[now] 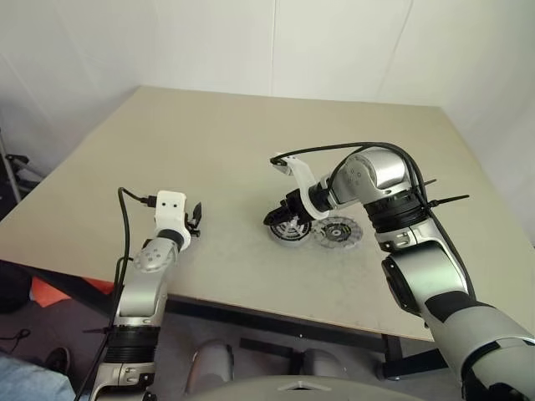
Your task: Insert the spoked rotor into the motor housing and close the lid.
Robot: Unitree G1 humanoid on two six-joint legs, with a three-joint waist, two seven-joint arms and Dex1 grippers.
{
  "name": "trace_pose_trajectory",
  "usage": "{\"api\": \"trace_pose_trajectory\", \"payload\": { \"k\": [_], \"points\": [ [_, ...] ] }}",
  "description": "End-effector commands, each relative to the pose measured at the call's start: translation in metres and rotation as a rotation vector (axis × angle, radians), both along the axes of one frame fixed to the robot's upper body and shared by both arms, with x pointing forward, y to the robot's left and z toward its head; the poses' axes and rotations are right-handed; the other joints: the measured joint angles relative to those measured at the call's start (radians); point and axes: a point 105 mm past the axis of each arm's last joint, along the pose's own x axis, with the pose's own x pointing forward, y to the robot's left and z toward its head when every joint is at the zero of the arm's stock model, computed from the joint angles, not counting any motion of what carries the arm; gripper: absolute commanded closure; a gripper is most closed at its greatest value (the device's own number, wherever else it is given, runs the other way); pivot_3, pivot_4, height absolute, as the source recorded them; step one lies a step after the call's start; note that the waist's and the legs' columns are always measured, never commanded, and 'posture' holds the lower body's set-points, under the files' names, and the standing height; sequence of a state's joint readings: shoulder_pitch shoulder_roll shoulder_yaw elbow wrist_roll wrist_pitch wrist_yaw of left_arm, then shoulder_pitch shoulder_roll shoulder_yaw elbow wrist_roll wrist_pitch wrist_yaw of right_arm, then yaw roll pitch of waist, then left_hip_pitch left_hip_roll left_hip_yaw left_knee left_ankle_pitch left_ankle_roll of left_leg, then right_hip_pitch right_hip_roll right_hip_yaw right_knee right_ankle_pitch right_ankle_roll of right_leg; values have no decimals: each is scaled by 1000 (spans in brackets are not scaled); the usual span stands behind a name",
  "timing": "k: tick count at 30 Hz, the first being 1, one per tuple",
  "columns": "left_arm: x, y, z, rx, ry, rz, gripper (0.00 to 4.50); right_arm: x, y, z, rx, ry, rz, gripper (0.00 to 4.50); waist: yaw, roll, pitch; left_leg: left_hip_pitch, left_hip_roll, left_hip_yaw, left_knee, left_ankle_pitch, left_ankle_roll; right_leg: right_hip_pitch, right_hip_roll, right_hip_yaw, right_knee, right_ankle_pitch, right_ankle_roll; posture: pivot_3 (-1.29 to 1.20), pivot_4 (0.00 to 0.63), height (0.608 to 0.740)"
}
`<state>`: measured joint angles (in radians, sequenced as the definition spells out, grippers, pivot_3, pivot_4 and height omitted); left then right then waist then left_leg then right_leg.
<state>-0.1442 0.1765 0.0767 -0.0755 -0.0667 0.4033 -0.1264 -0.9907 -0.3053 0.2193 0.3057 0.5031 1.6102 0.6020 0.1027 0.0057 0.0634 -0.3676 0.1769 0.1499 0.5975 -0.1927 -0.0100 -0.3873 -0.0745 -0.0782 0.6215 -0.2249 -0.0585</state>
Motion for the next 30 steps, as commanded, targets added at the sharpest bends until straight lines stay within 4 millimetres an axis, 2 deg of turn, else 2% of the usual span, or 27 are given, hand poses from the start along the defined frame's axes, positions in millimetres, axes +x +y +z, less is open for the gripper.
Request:
{"api": "trace_pose_trajectory", "payload": {
  "k": [1, 3, 4, 6, 8, 10, 11, 12, 15, 16, 18, 21, 23, 27, 28, 30],
  "points": [
    [5, 0, 18, 9, -59, -11, 2086, 3, 5, 29, 44, -76, 37, 1513, 2, 0, 0, -1, 0, 0, 0, 0, 0, 0, 0, 0, -1, 2, -3, 0, 0, 740],
    [7, 0, 18, 9, -59, -14, 2086, 3, 9, 42, 81, -93, 54, 833, 1, 0, 0, -1, 0, 0, 0, -1, 1, 0, 0, 0, -1, 3, -5, 0, 0, 740],
    [9, -1, 19, 7, -61, -19, 2086, 2, 14, 60, 126, -146, 81, 518, 1, 0, 0, -1, 0, 0, 0, -1, 1, -1, 0, 0, -1, 3, -5, 0, 0, 740],
    [13, -4, 22, 4, -66, -34, 2086, 1, 20, 95, 196, -333, 159, 518, 1, 0, 0, -2, 0, 0, -1, 0, 1, -2, 0, 0, -1, 3, -5, 0, 0, 740],
    [16, -6, 23, -3, -69, -46, 2086, -1, 20, 111, 210, -545, 263, 518, 4, 0, 0, -3, 0, 0, -2, 0, 0, -3, 0, 0, -1, 2, -3, 0, 0, 740],
    [20, -9, 26, -12, -75, -60, 2086, 30, -8, 102, -71, -993, 351, 518, 23, -4, -2, -3, 0, 0, -2, -1, 1, -2, 0, 0, -3, -1, 2, 0, 0, 740],
    [21, -9, 27, -14, -77, -64, 2086, 37, -19, 95, -199, -1132, 420, 518, 30, -7, -4, -1, 1, 0, -2, -2, 2, 0, 0, 0, -4, -2, 4, 0, 0, 740],
    [23, -9, 27, -12, -79, -68, 2086, 42, -32, 86, -299, -1185, 491, 518, 33, -8, -5, 0, 0, 0, -1, -3, 3, 3, 0, 0, -5, -2, 5, 0, 0, 740],
    [29, -11, 30, -6, -82, -92, 2086, 54, -101, 59, -612, -1180, 593, 518, 40, -7, -3, -1, -4, 0, 0, -3, 4, 3, -3, 0, -5, 0, 8, 0, 0, 740],
    [30, -12, 31, -7, -82, -100, 2086, 56, -126, 51, -704, -1156, 577, 689, 43, -6, -2, -2, -5, 0, 1, -4, 5, 2, -4, 0, -5, 0, 9, 0, 0, 740],
    [33, -13, 32, -13, -84, -114, 2086, 50, -160, 39, -780, -1094, 543, 1147, 42, -6, -2, -3, -6, 1, 1, -4, 6, 2, -5, 1, -6, 4, 3, 0, 0, 740],
    [38, -16, 36, -6, -85, -146, 2086, 23, -189, 24, -803, -989, 536, 2168, 40, -5, -2, -3, -5, 0, 1, -5, 8, 1, -3, 1, -6, 4, 2, 0, 0, 740],
    [41, -18, 36, 15, -81, -169, 2086, 7, -199, 17, -815, -940, 564, 2873, 34, -4, -2, -4, -4, 0, 1, -8, 12, 1, -2, 1, -7, 4, 2, 0, 0, 740],
    [44, -20, 32, 37, -66, -206, 2086, -33, -208, -11, -771, -786, 636, 4281, 18, -2, -3, -2, -3, 1, 0, -9, 14, 2, -1, 1, -9, 3, 2, 0, 0, 740],
    [45, -21, 32, 36, -67, -209, 2086, -39, -211, -15, -775, -767, 639, 4473, 18, -2, -3, -2, -3, 1, 0, -9, 14, 2, -1, 1, -10, 2, 4, 0, 0, 740],
    [46, -21, 33, 36, -68, -211, 2086, -52, -212, -24, -762, -729, 657, 4473, 16, -2, -3, -1, -3, 1, 0, -9, 14, 3, -1, 1, -11, 0, 9, 0, 0, 740]
  ]
}}
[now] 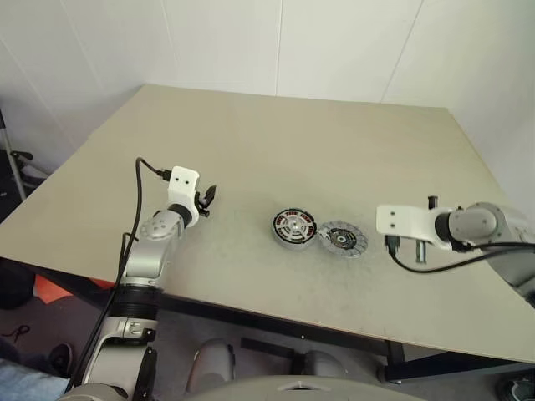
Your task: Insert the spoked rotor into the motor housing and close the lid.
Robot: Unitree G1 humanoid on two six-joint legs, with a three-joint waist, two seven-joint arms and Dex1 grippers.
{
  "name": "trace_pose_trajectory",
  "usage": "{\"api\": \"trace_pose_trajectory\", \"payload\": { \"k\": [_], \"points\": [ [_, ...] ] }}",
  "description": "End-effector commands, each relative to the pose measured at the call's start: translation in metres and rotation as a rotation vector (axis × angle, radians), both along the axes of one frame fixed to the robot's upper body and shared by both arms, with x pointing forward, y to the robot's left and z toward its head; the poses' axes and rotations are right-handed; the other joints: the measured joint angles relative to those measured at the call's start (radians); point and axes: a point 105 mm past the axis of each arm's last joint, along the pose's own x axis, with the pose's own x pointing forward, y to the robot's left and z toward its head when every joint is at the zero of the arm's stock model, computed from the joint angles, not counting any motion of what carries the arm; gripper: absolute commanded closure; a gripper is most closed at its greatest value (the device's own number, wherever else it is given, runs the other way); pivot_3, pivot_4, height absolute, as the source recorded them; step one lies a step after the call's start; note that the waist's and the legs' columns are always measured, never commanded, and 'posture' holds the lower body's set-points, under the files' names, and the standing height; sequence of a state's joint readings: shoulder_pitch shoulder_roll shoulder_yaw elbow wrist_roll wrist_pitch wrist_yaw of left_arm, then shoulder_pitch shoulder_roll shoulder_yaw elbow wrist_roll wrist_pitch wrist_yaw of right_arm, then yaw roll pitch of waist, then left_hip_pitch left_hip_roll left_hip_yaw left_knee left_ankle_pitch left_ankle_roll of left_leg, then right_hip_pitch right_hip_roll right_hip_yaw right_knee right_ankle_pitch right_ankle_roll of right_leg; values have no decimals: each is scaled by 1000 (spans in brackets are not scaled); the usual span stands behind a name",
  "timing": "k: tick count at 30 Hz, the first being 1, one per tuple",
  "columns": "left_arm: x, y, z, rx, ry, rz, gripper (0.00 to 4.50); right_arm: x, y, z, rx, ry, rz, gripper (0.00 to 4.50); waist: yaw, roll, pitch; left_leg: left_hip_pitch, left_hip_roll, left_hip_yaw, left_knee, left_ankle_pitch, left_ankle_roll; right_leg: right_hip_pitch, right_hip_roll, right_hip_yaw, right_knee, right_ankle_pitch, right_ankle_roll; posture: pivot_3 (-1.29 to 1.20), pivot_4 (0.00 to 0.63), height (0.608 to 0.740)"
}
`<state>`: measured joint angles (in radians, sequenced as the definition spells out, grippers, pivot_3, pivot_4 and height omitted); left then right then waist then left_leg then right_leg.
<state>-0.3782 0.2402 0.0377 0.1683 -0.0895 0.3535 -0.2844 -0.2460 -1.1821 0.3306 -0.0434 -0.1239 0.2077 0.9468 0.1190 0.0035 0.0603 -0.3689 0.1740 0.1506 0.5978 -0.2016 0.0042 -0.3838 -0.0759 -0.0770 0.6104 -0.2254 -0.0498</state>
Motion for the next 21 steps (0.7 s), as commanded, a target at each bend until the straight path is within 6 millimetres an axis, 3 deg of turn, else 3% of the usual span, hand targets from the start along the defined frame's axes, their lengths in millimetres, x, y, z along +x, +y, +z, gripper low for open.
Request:
{"api": "trace_pose_trajectory", "payload": {
  "k": [1, 5, 9, 11, 14, 18, 21],
  "points": [
    [5, 1, 14, 14, -56, -10, 2086, -13, 8, 9, 24, 2, 35, 4473, 2, 0, 0, 0, 0, 0, 0, 0, 0, 0, 0, 0, 0, 0, 0, 0, 0, 740],
    [4, -4, 13, 11, -53, -24, 2086, -32, 49, 3, 180, 60, 109, 4473, 0, 1, -1, 2, 1, 0, 0, 0, 0, 2, 0, 0, 0, 0, 0, 0, 0, 740],
    [3, -1, 13, 13, -53, -17, 2086, -21, 84, 14, 326, 15, 128, 4473, 0, 2, -1, 2, 1, 0, 0, 0, 0, 2, 0, -1, 0, 1, -2, 0, 0, 740],
    [2, 4, 13, 18, -57, 1, 2086, -3, 98, 26, 385, -65, 134, 4473, -3, 2, -1, 2, 1, 0, 1, 0, 0, 2, 0, -1, 0, 5, -7, 0, 0, 740],
    [0, 13, 12, 30, -57, 30, 2086, 18, 107, 41, 407, -140, 145, 4473, -10, 2, -1, 2, 1, 0, 1, 1, -1, 2, 0, -1, 1, 6, -9, 0, 0, 740],
    [-4, 18, 8, 38, -53, 44, 2086, 29, 113, 54, 391, -185, 205, 4473, -10, 2, -1, 1, 1, 0, 1, 1, -1, 2, 0, -1, 1, 6, -9, 0, 0, 740],
    [-4, 23, 9, 36, -55, 67, 2086, 34, 129, 61, 434, -191, 242, 4473, -17, 2, -1, 0, 1, 0, 1, 1, 0, 0, 0, -1, 1, 6, -10, 0, 0, 740]
  ]
}}
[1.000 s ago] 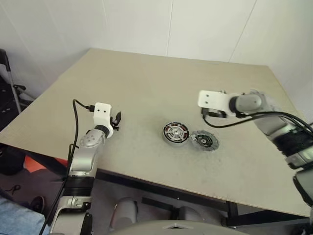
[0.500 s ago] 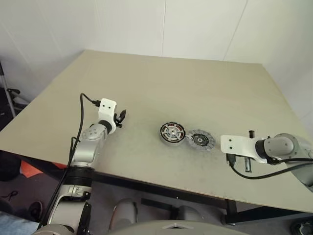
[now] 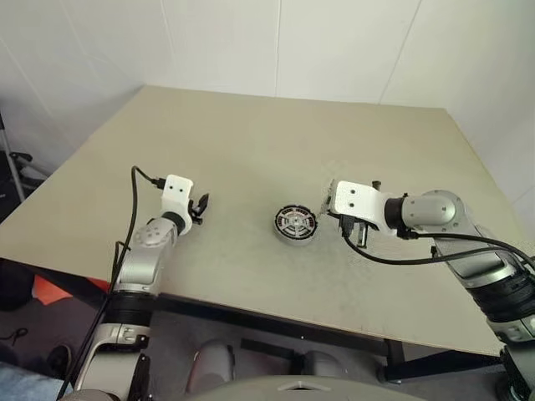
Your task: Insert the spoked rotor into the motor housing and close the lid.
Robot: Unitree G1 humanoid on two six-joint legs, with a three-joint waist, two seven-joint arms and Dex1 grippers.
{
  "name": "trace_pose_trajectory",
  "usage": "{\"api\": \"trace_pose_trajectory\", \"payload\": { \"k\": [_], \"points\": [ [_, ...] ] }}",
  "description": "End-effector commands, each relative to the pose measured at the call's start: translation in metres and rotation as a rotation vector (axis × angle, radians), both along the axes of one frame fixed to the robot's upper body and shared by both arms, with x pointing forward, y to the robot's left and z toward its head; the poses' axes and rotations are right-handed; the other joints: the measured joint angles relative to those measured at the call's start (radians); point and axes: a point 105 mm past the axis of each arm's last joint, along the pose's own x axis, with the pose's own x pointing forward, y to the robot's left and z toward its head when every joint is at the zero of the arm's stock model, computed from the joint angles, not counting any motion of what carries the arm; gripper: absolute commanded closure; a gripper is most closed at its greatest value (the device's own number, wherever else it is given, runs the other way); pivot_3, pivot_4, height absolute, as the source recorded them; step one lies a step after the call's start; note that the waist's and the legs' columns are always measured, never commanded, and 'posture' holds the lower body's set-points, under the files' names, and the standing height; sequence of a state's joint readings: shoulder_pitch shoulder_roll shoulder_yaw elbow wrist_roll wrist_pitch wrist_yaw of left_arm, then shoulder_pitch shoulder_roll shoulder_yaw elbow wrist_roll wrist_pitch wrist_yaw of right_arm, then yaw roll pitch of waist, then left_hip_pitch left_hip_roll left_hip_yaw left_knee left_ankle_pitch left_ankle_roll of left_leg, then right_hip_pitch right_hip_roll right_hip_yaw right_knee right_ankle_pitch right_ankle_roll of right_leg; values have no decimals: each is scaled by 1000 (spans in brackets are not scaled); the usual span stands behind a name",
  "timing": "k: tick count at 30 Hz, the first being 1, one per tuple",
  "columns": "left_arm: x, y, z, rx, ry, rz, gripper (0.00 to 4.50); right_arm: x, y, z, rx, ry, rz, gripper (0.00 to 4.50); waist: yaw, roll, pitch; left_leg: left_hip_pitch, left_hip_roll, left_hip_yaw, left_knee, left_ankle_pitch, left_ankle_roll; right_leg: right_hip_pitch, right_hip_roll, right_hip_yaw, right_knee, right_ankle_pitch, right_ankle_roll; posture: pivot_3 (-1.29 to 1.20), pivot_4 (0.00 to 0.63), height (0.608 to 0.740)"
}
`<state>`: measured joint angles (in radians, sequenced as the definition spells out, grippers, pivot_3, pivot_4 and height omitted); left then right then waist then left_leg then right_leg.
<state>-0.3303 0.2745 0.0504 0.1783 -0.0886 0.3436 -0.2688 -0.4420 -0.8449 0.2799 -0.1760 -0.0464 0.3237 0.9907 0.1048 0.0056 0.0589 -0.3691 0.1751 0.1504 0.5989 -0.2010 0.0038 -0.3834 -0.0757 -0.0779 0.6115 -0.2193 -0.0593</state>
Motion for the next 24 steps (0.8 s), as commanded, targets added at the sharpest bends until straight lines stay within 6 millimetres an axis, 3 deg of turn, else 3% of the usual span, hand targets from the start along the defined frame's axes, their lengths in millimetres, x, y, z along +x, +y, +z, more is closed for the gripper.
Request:
{"api": "trace_pose_trajectory", "payload": {
  "k": [1, 13, 17, 20, 24],
  "points": [
    [5, 3, 24, 7, -94, 16, 2086, 4, 22, 14, 39, -50, 65, 4473, -4, 0, 0, 0, 0, 0, 0, 0, 0, 0, 0, 0, 0, 0, 0, 0, 0, 740],
    [7, 4, 29, 14, -102, 13, 2086, 11, 60, -34, 148, 56, -3, 4473, -8, 0, 0, 1, 0, 0, 0, 1, -1, 0, 0, 0, 2, 0, 0, 0, 0, 740],
    [9, 3, 31, 18, -105, 6, 2086, 25, 52, -54, 191, 47, -146, 4473, -9, 0, 0, 2, 0, 0, 0, 1, -2, 0, 0, 0, 3, 0, -1, 0, 0, 740],
    [10, 3, 32, 19, -106, 6, 2086, 19, 51, -55, 211, 62, -142, 4473, -6, 0, 0, 5, 0, 0, 0, 1, -3, 4, 0, 0, 3, 0, 0, 0, 0, 740],
    [10, 4, 31, 20, -106, 7, 2086, 12, 54, -32, 292, 21, -98, 4473, -6, 0, 0, 12, 0, 0, -1, 1, -2, 13, 0, 0, -1, -2, 3, 0, 0, 740]
  ]
}}
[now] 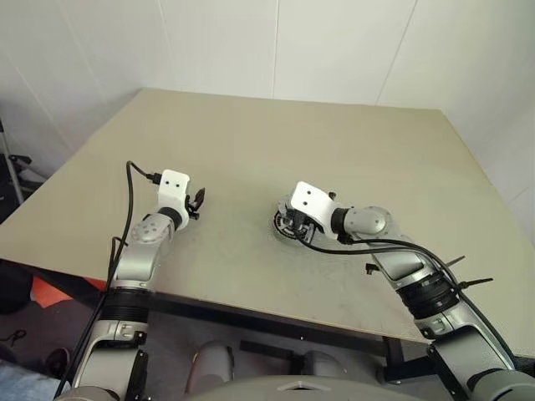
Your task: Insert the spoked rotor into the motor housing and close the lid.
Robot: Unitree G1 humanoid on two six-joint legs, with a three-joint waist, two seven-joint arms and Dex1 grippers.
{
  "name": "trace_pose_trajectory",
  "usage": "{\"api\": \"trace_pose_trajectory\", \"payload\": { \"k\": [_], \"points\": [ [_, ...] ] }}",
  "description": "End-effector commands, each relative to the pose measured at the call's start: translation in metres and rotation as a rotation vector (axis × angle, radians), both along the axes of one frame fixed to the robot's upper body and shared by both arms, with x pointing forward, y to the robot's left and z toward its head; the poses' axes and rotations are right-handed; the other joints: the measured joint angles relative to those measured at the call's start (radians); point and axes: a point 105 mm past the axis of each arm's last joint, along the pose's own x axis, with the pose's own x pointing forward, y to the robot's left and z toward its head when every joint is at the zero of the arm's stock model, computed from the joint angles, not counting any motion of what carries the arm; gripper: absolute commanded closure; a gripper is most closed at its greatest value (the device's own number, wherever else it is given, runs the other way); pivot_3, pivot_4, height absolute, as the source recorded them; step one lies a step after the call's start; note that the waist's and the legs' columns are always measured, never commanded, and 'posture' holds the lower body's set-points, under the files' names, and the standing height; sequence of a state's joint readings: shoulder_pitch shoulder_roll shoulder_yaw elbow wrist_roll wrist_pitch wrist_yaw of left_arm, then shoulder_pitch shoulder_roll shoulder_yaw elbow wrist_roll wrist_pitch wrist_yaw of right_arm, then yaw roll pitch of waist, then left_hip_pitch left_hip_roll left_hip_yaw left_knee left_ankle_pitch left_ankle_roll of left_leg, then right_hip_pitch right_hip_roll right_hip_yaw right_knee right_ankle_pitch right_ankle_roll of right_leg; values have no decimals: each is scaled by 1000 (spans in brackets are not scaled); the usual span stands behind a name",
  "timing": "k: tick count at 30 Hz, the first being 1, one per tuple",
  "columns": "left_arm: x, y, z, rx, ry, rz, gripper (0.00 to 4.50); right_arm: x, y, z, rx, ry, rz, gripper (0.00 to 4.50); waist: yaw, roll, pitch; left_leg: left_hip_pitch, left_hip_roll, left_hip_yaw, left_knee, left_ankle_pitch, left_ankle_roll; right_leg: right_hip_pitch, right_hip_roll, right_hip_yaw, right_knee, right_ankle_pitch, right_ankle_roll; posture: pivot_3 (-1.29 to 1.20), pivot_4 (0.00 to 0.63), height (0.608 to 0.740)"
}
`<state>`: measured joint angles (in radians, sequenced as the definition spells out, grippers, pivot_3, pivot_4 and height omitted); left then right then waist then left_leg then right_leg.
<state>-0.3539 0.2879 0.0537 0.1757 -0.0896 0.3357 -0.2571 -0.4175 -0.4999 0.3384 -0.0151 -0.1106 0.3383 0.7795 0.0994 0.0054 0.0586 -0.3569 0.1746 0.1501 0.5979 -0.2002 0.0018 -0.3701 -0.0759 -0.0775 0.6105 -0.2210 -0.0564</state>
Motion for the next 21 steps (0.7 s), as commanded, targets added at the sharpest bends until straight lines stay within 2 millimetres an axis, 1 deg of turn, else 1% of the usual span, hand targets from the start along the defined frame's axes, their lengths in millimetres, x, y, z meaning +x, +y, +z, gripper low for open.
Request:
{"api": "trace_pose_trajectory", "payload": {
  "k": [1, 2, 3, 4, 5, 6, 8, 9, 12, 14, 15, 16, 21],
  "points": [
    [5, 1, 20, 8, -69, -3, 2086, -4, 0, 29, 102, -54, 26, 4473, -2, 0, 0, 1, 0, 0, 0, 0, 0, 1, 0, 0, -1, -1, 3, 0, 0, 740],
    [5, 2, 20, 8, -69, -3, 2086, -5, 3, 38, 145, -73, 40, 4473, -3, 0, 0, 0, 0, 0, 0, 0, 0, 0, 0, 0, -1, -1, 3, 0, 0, 740],
    [6, 1, 20, 8, -70, -4, 2086, 1, 6, 56, 246, -126, 13, 4473, -4, 0, 0, 0, 0, 0, 0, 0, 0, 0, 0, 0, -1, -1, 3, 0, 0, 740],
    [7, 1, 21, 6, -72, -4, 2086, 13, 1, 66, 310, -161, -52, 4473, -8, 0, 0, 0, 0, 0, -1, 0, 0, -1, 0, 0, -1, -1, 2, 0, 0, 740],
    [8, 0, 21, 5, -74, -4, 2086, 21, -4, 70, 347, -179, -102, 4473, -11, 0, 0, 0, 1, 0, -1, 0, 0, -1, 1, 0, 0, 2, -2, 0, 0, 740],
    [9, -1, 22, 3, -77, -5, 2086, 29, -12, 63, 326, -192, -137, 4473, -11, 0, 0, -1, 1, 0, -1, 1, -1, -3, 1, 0, 0, 2, -2, 0, 0, 740],
    [10, -3, 24, 1, -81, -8, 2086, 34, -22, 45, 240, -203, -147, 4473, -5, 0, 0, -1, 1, 0, -1, 1, -1, -3, 1, 0, 0, 2, -3, 0, 0, 740],
    [11, -4, 25, 0, -84, -11, 2086, 35, -24, 37, 218, -192, -149, 4295, -2, 0, 0, -1, 1, 0, -1, 1, -1, -2, 1, 0, -1, 2, -3, 0, 0, 740],
    [10, -3, 32, -12, -119, -7, 2086, 32, -23, 25, 219, -137, -139, 3554, -3, 0, 0, -4, 0, 0, -1, 0, 1, -2, 0, 0, -3, 2, -3, 0, 0, 740],
    [10, 0, 36, -22, -131, -2, 2086, 30, -22, 20, 220, -115, -132, 2795, -4, 0, 0, -10, 0, 0, -1, 0, 0, -8, 0, 0, -3, 2, -3, 0, 0, 740],
    [10, 0, 36, -23, -133, -3, 2086, 29, -22, 18, 218, -100, -132, 2528, -6, 0, 0, -13, 0, 0, -1, 0, 0, -12, 0, 0, -2, 2, -3, 0, 0, 740],
    [10, 0, 37, -21, -133, -5, 2086, 28, -22, 17, 227, -92, -132, 2149, -7, 0, 0, -14, 0, 0, -1, 1, -1, -14, 1, 0, -2, 2, -3, 0, 0, 740],
    [9, 1, 36, -14, -128, -12, 2086, 25, -19, 16, 224, -79, -120, 462, -6, 0, 0, -12, 1, 0, -1, 0, 1, -13, 1, 0, -1, 2, -3, 0, 0, 740]
  ]
}}
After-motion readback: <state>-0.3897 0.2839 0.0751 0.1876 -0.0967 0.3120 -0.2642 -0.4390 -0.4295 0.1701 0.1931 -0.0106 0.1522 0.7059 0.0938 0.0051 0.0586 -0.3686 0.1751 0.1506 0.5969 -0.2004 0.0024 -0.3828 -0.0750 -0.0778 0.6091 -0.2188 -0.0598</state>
